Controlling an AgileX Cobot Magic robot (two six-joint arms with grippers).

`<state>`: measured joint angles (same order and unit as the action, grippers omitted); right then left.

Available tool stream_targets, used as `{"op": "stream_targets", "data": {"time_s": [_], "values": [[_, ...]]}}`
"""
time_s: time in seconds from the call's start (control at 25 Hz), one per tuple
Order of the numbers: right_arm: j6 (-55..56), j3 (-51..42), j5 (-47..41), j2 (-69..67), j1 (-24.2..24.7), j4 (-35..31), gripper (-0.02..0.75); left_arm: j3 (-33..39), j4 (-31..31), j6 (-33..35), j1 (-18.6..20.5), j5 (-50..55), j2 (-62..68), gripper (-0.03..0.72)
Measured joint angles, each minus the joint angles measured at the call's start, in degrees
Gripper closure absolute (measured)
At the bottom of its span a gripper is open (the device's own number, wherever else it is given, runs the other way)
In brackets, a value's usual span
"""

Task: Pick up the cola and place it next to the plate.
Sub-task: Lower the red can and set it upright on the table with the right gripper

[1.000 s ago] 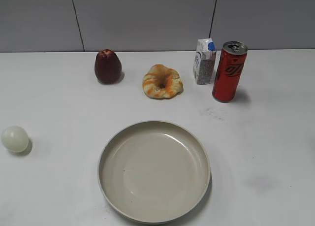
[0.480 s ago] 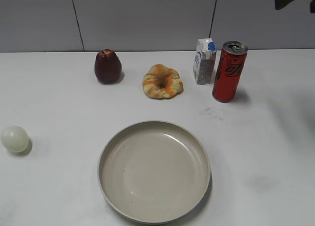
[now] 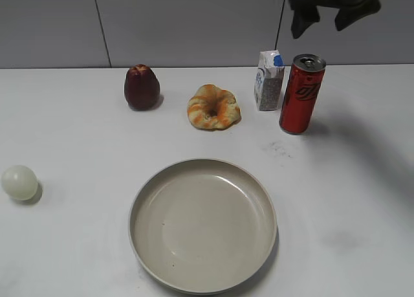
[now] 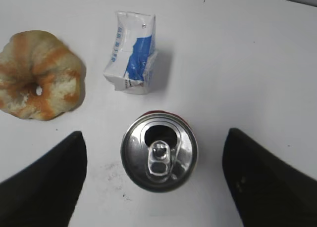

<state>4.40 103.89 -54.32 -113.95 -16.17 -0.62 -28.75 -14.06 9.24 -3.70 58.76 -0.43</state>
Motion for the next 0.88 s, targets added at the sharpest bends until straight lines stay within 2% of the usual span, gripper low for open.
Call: {"op": "stream_targets", "data": {"time_s": [0.56,0.68,0.8,0.88], "values": [[4.59,0.16,0.52,-9.88,0.01,1.40,0.095,0.00,0.00,0.00,0.00,0.00,0.00,0.136],[4.59,0.16,0.47,-10.27,0.01,1.32,0.137,0.00,0.00,0.00,0.00,0.00,0.00,0.136],[4.66,0.98,-0.01,-10.27,0.01,1.13,0.214,0.00,0.00,0.00,0.00,0.00,0.00,0.136],[4.66,1.82,-1.22,-10.27,0.01,0.95,0.224,0.00,0.00,0.00,0.00,0.00,0.00,0.136]]}}
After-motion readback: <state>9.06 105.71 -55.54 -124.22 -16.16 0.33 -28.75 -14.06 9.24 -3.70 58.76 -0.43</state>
